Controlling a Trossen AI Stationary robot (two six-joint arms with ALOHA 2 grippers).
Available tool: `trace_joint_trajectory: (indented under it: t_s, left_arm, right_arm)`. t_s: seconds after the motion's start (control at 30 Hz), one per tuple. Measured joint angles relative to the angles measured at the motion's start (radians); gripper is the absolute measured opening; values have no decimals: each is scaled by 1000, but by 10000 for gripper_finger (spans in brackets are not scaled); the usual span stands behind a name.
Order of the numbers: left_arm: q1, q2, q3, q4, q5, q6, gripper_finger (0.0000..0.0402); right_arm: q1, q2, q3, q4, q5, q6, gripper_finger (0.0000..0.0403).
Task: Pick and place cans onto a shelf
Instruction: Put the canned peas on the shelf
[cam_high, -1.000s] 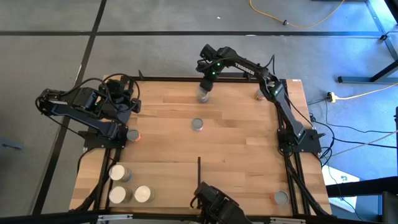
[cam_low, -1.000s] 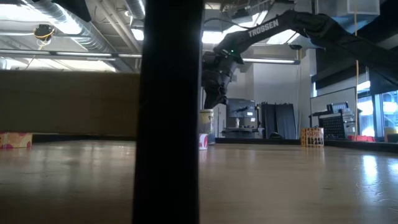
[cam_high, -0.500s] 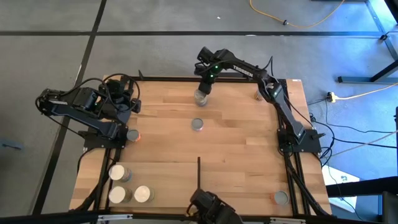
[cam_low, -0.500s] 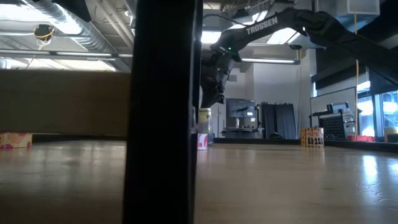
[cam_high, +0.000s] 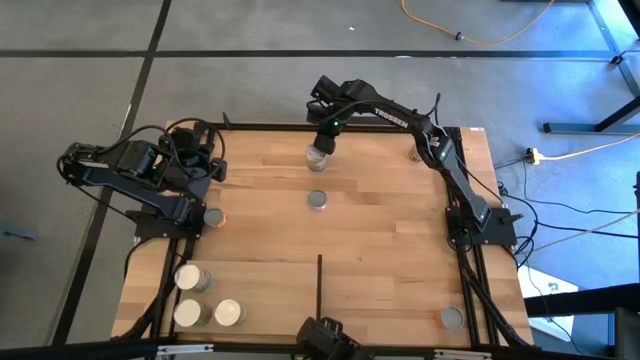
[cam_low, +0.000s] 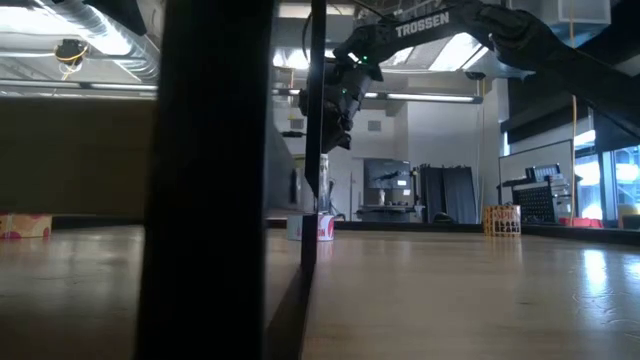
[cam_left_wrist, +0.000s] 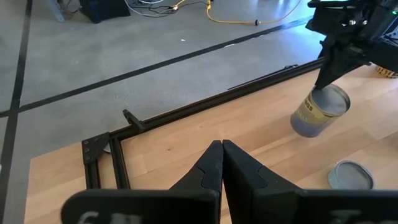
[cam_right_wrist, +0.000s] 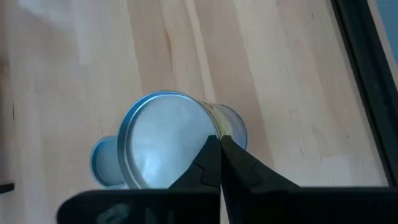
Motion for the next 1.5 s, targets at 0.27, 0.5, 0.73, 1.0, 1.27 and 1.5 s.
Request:
trace_joint_trajectory:
  t_s: [0.27,0.5,0.73,1.0,1.27,1.5]
  left_arm:
    - [0,0,0,-2,15,4,2]
    - [0,0,0,-2,52,59,2]
    - [0,0,0,-2,52,61,2]
    - [0,0,0,-2,52,79,2]
    - [0,0,0,-2,52,79,2]
    - [0,0,0,-2,51,95,2]
  right_arm:
    - [17,-2,0,-19,27,1,0]
    - [34,-3,0,-61,37,2,0]
    - [47,-13,0,-74,52,1,0]
    - [47,-18,0,-110,39,-26,0]
    - [63,-18,0,-143,37,-54,0]
    - [87,-22,0,-168,37,-56,0]
